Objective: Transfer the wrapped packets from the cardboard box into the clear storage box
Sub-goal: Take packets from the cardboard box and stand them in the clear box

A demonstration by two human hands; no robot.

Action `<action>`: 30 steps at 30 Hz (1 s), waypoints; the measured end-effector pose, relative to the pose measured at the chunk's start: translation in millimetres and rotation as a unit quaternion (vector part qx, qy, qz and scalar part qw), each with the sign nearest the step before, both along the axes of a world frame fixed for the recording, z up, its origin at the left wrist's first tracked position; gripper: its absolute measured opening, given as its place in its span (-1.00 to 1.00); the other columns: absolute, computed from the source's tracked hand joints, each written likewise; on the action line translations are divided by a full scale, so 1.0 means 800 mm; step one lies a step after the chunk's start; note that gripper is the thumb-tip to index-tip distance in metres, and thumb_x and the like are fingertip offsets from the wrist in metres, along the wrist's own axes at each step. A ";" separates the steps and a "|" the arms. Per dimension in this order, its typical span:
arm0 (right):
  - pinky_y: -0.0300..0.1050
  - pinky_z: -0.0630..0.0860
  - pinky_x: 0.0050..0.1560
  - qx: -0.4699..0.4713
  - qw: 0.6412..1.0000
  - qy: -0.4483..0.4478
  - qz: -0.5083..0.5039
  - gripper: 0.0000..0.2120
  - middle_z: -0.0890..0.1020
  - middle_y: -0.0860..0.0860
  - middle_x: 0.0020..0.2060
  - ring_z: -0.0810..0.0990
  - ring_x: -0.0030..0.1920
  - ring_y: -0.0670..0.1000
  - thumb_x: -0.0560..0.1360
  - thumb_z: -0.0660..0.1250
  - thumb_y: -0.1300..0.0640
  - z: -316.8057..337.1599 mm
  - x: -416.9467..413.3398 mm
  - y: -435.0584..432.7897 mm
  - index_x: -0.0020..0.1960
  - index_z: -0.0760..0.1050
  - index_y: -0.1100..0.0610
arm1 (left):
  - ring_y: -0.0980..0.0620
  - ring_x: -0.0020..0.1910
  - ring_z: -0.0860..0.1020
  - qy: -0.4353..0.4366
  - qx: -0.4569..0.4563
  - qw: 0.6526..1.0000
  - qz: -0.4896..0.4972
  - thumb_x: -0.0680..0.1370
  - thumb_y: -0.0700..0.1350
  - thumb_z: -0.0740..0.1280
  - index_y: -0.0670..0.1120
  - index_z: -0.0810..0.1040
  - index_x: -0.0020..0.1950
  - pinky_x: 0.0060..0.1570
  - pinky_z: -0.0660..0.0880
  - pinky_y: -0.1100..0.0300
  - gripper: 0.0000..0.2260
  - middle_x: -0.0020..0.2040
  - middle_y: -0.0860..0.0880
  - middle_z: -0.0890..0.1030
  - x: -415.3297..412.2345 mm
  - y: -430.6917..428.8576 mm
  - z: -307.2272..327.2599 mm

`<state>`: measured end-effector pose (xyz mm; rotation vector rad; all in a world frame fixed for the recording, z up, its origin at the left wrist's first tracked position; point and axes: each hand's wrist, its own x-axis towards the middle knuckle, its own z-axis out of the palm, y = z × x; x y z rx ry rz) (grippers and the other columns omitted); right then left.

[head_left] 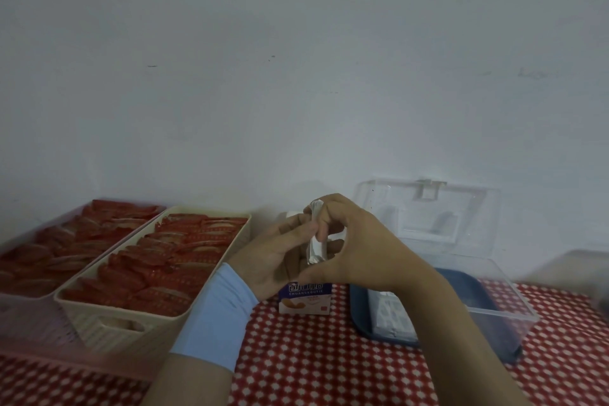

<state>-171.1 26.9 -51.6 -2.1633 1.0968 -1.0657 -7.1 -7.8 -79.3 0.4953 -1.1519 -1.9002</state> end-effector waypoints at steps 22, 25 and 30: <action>-0.32 0.56 -0.02 0.118 0.986 -0.110 -0.047 -0.83 0.75 -0.03 -0.13 0.70 -0.05 -0.11 0.55 0.40 0.29 0.014 -0.026 0.002 0.07 0.69 0.11 | -0.11 -0.13 0.69 -0.085 -0.045 0.994 -0.055 0.50 -0.20 0.40 -0.27 0.59 0.16 -0.17 0.64 0.10 -0.74 0.03 -0.23 0.68 0.009 0.007 -0.001; -0.19 0.62 0.00 0.112 0.987 -0.096 -0.063 -0.84 0.75 -0.01 -0.17 0.71 -0.10 -0.06 0.54 0.39 0.32 0.014 -0.030 0.003 -0.05 0.71 0.13 | -0.22 0.04 0.68 -0.211 -0.105 0.972 -0.012 0.48 -0.13 0.42 -0.22 0.55 0.13 0.06 0.62 -0.09 -0.72 0.10 -0.26 0.67 0.010 0.003 0.008; 0.08 0.66 0.04 0.089 0.987 -0.063 -0.116 -0.82 0.74 0.05 -0.19 0.70 -0.11 0.12 0.54 0.38 0.31 0.020 -0.042 0.001 -0.07 0.71 0.09 | 0.03 -0.11 0.70 -0.467 -0.269 0.831 0.140 0.23 0.24 0.43 0.16 0.65 -0.12 0.08 0.60 -0.08 -0.71 -0.16 0.12 0.72 -0.001 0.011 0.032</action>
